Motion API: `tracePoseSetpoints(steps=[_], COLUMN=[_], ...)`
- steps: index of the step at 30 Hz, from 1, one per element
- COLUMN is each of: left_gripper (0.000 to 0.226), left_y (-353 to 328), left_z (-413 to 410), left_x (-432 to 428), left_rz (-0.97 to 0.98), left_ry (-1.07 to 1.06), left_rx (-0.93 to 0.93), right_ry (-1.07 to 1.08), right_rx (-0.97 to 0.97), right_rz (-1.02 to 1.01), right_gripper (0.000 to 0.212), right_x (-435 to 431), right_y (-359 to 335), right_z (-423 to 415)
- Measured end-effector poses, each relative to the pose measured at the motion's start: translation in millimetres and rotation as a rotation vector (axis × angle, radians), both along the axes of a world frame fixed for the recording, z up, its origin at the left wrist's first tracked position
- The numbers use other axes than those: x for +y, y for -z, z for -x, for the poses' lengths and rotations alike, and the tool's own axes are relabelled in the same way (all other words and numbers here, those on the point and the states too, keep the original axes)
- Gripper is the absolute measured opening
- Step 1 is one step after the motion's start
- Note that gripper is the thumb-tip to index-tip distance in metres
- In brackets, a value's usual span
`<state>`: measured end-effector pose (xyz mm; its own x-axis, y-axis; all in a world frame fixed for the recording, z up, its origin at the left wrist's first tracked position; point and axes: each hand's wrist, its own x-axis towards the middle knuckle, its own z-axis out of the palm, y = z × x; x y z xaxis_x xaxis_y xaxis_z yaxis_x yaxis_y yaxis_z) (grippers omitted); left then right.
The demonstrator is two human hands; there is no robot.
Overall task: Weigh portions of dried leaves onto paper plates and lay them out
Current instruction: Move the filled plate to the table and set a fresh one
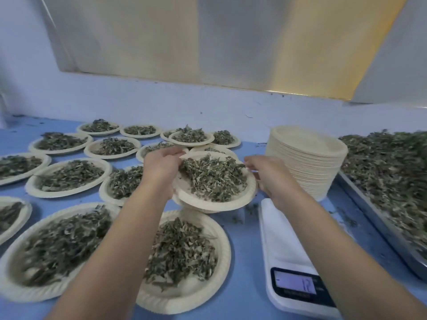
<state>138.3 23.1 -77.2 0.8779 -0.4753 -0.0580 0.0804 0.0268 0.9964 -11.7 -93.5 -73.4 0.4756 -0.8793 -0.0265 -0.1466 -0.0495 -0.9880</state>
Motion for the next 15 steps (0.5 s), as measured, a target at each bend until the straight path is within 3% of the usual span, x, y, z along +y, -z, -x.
tracePoseSetpoints(steps=[2, 5, 8, 15], left_gripper=[0.032, 0.033, 0.031, 0.033], left_y=[-1.7, -3.7, -6.7, -20.1], left_z=[-14.6, -35.9, -57.2, -91.4], left_x=[11.9, 28.2, 46.0, 90.7], left_rz=[0.009, 0.048, 0.025, -0.181], left_ry=[-0.106, -0.21, -0.276, -0.476], left_rx=[-0.047, -0.086, -0.167, -0.609], right_ry=[-0.081, -0.161, -0.177, -0.265], right_rx=[0.052, 0.028, -0.003, 0.029], right_rz=[-0.017, -0.102, -0.185, -0.231], right_gripper=[0.01, 0.019, 0.013, 0.01], right_x=[9.9, 21.4, 33.6, 72.7], right_y=[0.5, 3.6, 4.6, 10.5], right_z=[-15.0, -40.8, -70.3, -152.3])
